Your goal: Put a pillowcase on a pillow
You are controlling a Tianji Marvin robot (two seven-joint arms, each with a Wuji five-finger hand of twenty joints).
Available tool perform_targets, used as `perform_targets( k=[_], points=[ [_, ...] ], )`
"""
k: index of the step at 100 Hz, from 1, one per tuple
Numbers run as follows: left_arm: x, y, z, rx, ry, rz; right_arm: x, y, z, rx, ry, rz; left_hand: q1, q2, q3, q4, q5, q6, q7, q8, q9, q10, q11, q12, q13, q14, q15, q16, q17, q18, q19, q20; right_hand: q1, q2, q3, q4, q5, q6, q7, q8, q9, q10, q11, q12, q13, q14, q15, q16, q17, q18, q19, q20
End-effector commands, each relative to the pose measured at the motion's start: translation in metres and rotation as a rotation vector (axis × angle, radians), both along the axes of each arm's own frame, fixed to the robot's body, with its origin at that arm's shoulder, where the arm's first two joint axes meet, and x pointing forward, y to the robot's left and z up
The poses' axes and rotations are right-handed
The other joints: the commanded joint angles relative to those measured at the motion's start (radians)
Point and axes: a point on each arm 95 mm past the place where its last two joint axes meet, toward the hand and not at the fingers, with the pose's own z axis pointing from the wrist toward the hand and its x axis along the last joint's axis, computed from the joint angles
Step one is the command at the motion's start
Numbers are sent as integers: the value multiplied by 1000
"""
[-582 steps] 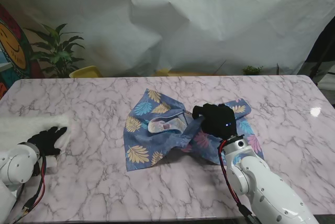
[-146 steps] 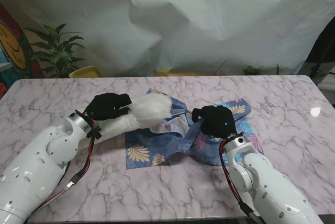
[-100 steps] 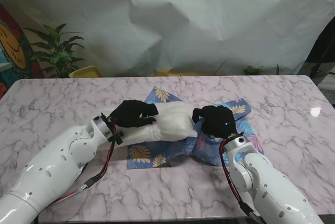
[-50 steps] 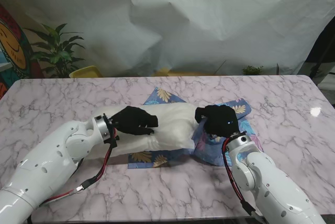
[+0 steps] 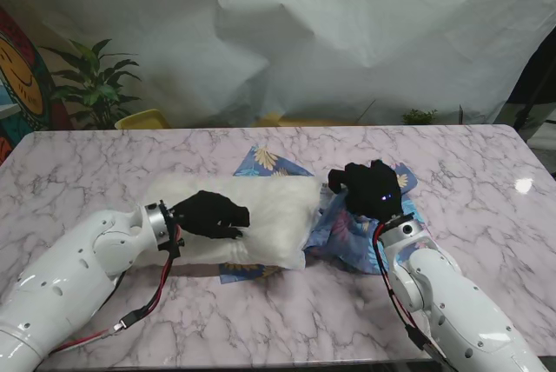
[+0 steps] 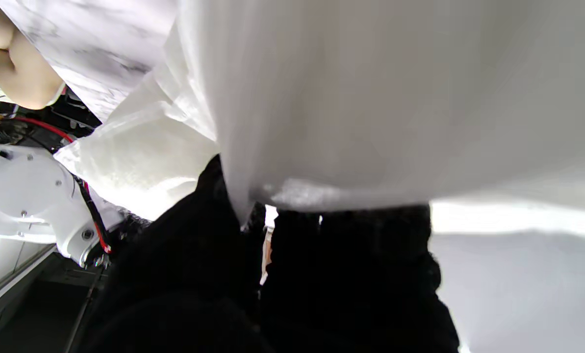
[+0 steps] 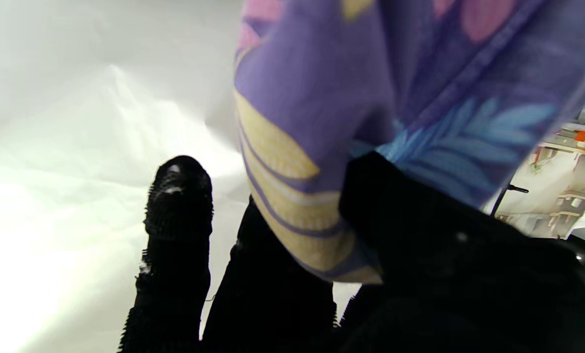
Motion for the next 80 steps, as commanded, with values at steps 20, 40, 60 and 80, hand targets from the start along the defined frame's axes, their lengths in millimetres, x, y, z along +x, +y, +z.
perform_targets(
  k=[20, 40, 60, 80],
  points=[
    [0, -9, -11, -7, 31, -30, -7, 16, 29, -15, -90, 63, 83, 40, 138, 63, 57, -117, 69, 49, 55, -1, 24, 10, 20, -22, 35, 18, -15, -132, 46, 25, 61, -102, 166, -3, 2, -33, -13, 39, -62, -128, -7, 5, -50, -14, -66, -8, -2, -56, -32, -31],
    [0, -16, -11, -29, 22, -40, -11, 30, 29, -38, -88, 127, 85, 38, 140, 63, 57, -116, 71, 52, 57, -2, 28, 13, 22, -22, 37, 21, -16, -130, 48, 27, 68, -115, 187, -6, 36, -28, -18, 66, -61, -145, 5, 20, -64, -14, -81, -14, 20, -92, -43, -48],
    [-5, -16, -10, -52, 9, -60, -6, 26, 27, -67, -76, 111, 87, 25, 153, 62, 66, -118, 79, 59, 63, -6, 34, 19, 26, -24, 43, 27, -15, -130, 50, 28, 68, -115, 194, -9, 65, -31, -19, 91, -57, -152, 11, 28, -59, -12, -79, -10, 29, -106, -44, -54],
    [-13, -11, -7, -74, -30, -58, 3, 11, 21, -88, -34, 41, 81, 12, 172, 57, 71, -124, 82, 62, 69, -12, 32, 25, 31, -30, 40, 28, -15, -129, 49, 29, 69, -110, 194, -11, 82, -25, -23, 107, -60, -151, 17, 34, -60, -7, -78, -6, 30, -109, -42, -55]
  ],
)
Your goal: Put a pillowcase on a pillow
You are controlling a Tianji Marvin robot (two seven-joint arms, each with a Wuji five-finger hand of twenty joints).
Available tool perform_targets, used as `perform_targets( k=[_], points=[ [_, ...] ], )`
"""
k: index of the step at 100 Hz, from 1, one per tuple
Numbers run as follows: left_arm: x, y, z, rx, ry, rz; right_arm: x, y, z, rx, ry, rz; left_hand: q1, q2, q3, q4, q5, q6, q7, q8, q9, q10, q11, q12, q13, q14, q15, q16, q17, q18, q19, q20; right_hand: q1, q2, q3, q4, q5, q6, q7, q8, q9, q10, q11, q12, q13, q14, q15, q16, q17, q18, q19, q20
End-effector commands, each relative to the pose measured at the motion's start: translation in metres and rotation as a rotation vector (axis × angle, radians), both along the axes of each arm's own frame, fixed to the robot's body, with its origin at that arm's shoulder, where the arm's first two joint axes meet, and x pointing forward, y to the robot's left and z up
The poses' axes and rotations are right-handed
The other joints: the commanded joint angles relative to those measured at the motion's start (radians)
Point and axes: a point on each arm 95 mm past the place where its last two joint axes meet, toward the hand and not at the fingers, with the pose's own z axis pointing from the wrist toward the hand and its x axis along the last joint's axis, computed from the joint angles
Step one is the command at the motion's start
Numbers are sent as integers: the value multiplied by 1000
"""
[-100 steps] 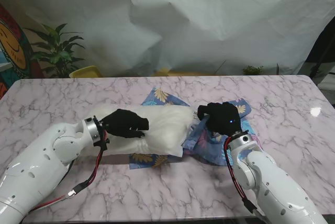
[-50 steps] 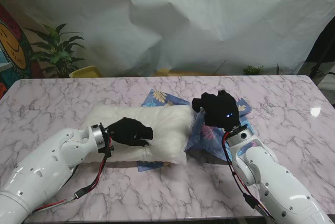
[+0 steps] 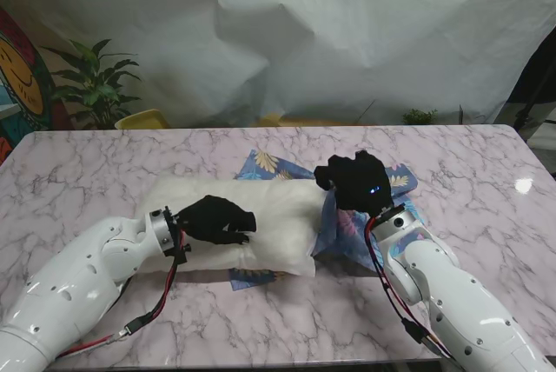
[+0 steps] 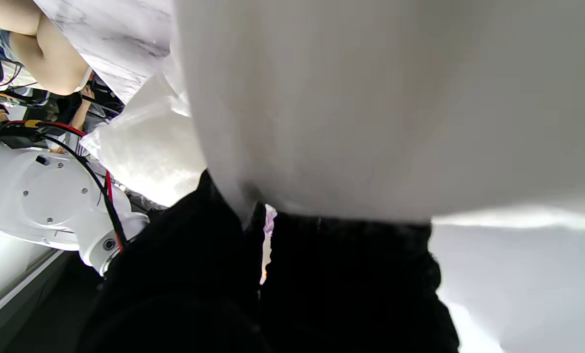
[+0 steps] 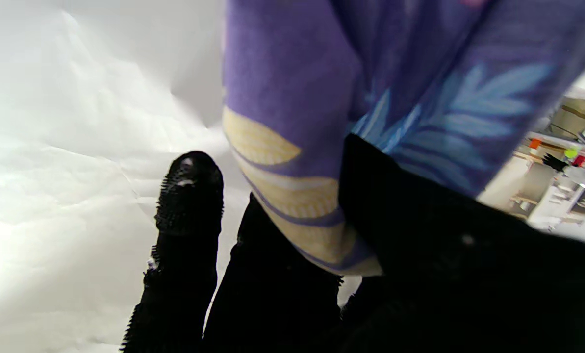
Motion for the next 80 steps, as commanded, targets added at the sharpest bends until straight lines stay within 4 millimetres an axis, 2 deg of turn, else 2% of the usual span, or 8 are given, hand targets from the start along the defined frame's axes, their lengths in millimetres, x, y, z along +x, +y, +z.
perform_targets(
  k=[1, 30, 53, 80],
  points=[
    [-5, -1, 1, 3, -9, -4, 4, -10, -3, -16, 17, -41, 81, 27, 151, 57, 71, -124, 82, 48, 59, -8, 16, 12, 31, -28, 28, 13, -14, -129, 49, 18, 67, -19, 105, -3, 22, -25, -9, 21, 4, -62, 19, 16, -24, -8, -23, -5, 7, -30, -7, -6],
    [-8, 24, 19, -29, -36, 128, 12, -27, -9, -34, 50, -108, 75, 26, 166, 52, 69, -123, 84, 51, 60, -10, 13, 22, 34, -29, 27, 17, -14, -129, 49, 19, 70, -17, 104, -2, 34, -21, -13, 31, 3, -63, 25, 20, -25, -4, -20, 0, 6, -32, -6, -7],
    [-16, 23, 44, -201, -37, 216, 16, -27, -7, -31, 50, -106, 77, 28, 167, 51, 67, -120, 84, 55, 59, -10, 12, 28, 33, -29, 25, 21, -14, -129, 48, 19, 69, -16, 105, -3, 40, -18, -19, 40, 3, -63, 28, 20, -25, -4, -20, 1, 4, -37, -5, -6],
    [-24, 26, 66, -178, -63, 201, 17, -27, -6, -34, 53, -109, 73, 26, 169, 50, 69, -124, 83, 62, 63, -16, 9, 32, 35, -33, 21, 24, -14, -129, 48, 19, 66, -14, 105, -4, 41, -20, -23, 43, 3, -63, 28, 20, -24, -4, -19, 3, 3, -45, -2, -3]
  ],
)
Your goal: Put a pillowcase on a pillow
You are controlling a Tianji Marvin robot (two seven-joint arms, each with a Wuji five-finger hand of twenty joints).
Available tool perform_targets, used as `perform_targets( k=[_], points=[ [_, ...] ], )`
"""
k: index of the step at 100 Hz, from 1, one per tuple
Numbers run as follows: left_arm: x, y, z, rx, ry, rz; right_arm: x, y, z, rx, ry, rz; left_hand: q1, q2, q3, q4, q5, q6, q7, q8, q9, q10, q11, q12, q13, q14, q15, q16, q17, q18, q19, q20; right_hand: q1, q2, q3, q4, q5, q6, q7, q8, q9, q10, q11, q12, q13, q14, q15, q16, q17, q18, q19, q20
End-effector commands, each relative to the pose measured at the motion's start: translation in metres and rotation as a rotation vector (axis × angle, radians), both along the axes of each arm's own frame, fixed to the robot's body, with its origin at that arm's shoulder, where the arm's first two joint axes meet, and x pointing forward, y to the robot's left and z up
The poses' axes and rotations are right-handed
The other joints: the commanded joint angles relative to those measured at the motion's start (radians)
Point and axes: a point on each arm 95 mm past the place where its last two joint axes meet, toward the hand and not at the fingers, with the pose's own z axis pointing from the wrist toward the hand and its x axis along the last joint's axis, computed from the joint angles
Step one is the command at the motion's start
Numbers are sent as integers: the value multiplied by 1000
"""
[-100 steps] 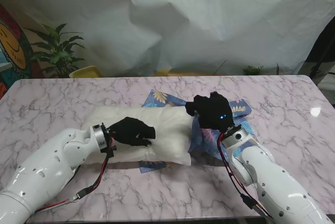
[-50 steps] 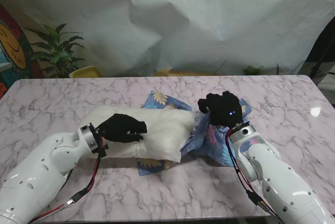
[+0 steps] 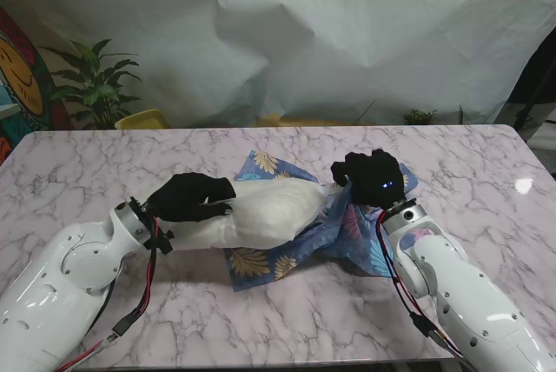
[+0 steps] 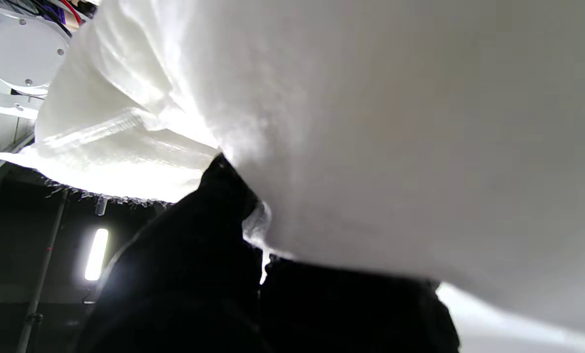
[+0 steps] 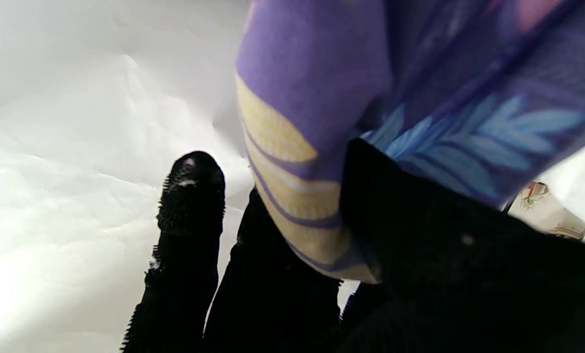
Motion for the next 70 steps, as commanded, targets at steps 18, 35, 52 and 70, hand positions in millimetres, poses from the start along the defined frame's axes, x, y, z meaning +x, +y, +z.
perform_targets(
  k=[18, 35, 52, 70],
  points=[
    [-12, 3, 18, 74, 4, -32, 3, -5, -2, -2, 10, -20, 69, 32, 160, 50, 72, -131, 82, 63, 66, -12, 11, 23, 40, -34, 18, 28, -13, -129, 44, 18, 66, -12, 104, -4, 20, -19, -3, 20, 3, -63, 29, 19, -25, -7, -19, 4, 2, -31, -1, -2],
    [-9, 0, 7, 134, 50, -56, 3, -4, -2, 6, -2, -8, 68, 39, 159, 50, 71, -127, 78, 65, 64, -8, 13, 28, 42, -30, 19, 34, -13, -129, 43, 19, 64, -13, 105, -4, 20, -21, -5, 19, 3, -67, 29, 19, -26, -8, -20, 4, -2, -38, -2, -1],
    [6, -12, -8, 155, 8, -27, -5, 6, -1, 15, -27, 49, 80, 60, 140, 52, 52, -112, 77, 78, 52, -1, 23, 38, 39, -31, 25, 46, -10, -130, 46, 23, 60, -18, 108, -5, 23, -30, -4, 19, 8, -75, 27, 16, -24, -13, -21, 3, -1, -46, 1, 2],
    [21, -26, -23, 121, 49, -37, -19, 16, -2, 17, -43, 120, 90, 67, 128, 57, 49, -100, 76, 79, 47, 8, 29, 35, 37, -23, 31, 51, -11, -124, 50, 27, 54, -27, 116, -6, 29, -35, -3, 20, 15, -80, 25, 14, -18, -16, -23, 1, 2, -51, 1, 3]
  ],
)
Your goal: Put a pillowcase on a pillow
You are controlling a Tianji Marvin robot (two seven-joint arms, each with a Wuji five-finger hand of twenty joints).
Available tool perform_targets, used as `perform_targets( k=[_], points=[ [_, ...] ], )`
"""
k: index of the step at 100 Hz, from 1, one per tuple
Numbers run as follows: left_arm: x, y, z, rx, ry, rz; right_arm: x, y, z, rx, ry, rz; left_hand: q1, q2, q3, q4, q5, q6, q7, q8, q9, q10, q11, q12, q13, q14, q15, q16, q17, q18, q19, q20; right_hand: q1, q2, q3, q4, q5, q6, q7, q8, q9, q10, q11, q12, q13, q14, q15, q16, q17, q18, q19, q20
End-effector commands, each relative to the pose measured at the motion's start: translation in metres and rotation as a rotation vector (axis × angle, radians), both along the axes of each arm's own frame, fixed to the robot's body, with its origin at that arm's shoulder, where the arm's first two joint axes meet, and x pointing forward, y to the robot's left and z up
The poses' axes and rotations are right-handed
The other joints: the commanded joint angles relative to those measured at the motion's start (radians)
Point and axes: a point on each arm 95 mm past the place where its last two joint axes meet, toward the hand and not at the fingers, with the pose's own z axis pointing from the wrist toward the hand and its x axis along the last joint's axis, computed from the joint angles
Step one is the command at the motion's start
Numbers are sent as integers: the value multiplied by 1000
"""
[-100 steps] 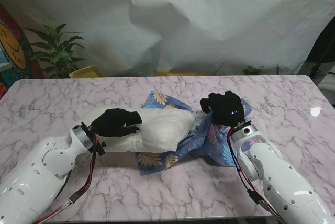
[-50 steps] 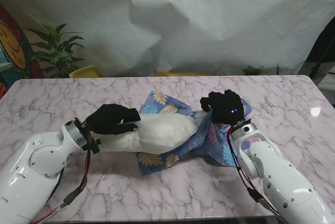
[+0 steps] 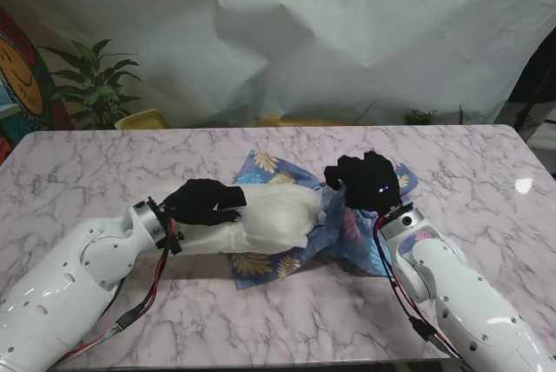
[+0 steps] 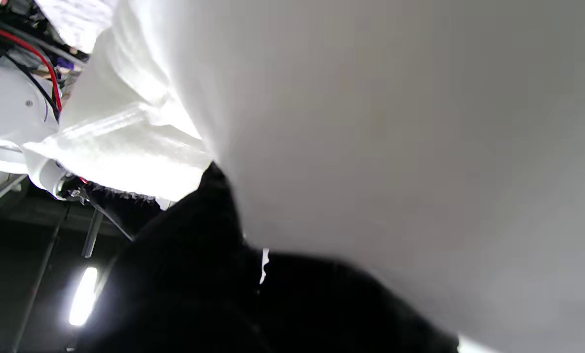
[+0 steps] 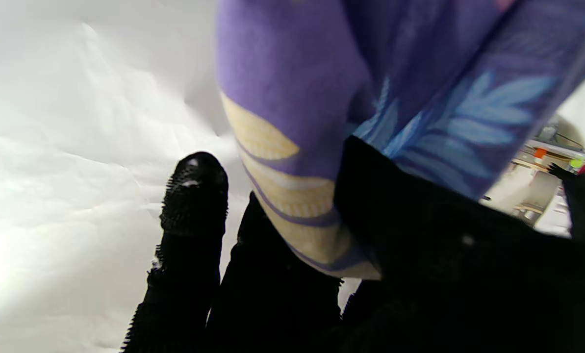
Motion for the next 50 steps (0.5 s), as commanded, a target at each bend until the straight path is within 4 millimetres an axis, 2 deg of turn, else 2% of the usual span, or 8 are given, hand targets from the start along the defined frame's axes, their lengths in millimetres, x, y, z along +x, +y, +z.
perform_targets(
  k=[1, 26, 41, 50],
  points=[
    [4, -11, -2, 13, -2, -20, -9, 8, -3, 2, 1, 38, 90, 67, 127, 57, 48, -100, 76, 62, 35, 21, 20, 10, 37, -14, 31, 12, -10, -116, 50, 26, 54, -28, 105, 3, 29, -35, -3, 20, 16, -78, 24, 13, -17, -17, -24, 1, 2, -32, 1, 3],
    [8, -35, -26, -57, 108, -121, -21, 14, -4, 8, -14, 81, 94, 70, 119, 61, 47, -98, 75, 61, 34, 21, 25, 7, 36, -14, 31, 13, -12, -115, 50, 28, 48, -32, 110, 1, 34, -38, -5, 18, 22, -81, 19, 11, -12, -17, -34, -5, 12, -33, -2, 2],
    [10, -41, -35, -45, 151, -159, -20, 15, -3, 6, -21, 87, 98, 73, 118, 63, 46, -93, 74, 60, 32, 26, 26, 6, 36, -10, 33, 14, -13, -113, 54, 31, 49, -31, 110, 0, 34, -38, -6, 17, 22, -79, 18, 11, -10, -18, -36, -5, 13, -35, -5, 1],
    [11, -43, -38, -22, 147, -147, -20, 17, -4, 14, -24, 101, 116, 86, 95, 65, 32, -69, 70, 60, 23, 43, 39, 6, 37, -3, 43, 18, -5, -104, 64, 34, 49, -31, 110, 0, 35, -37, -5, 15, 22, -80, 18, 12, -10, -17, -37, -5, 15, -35, -6, 0]
  ],
)
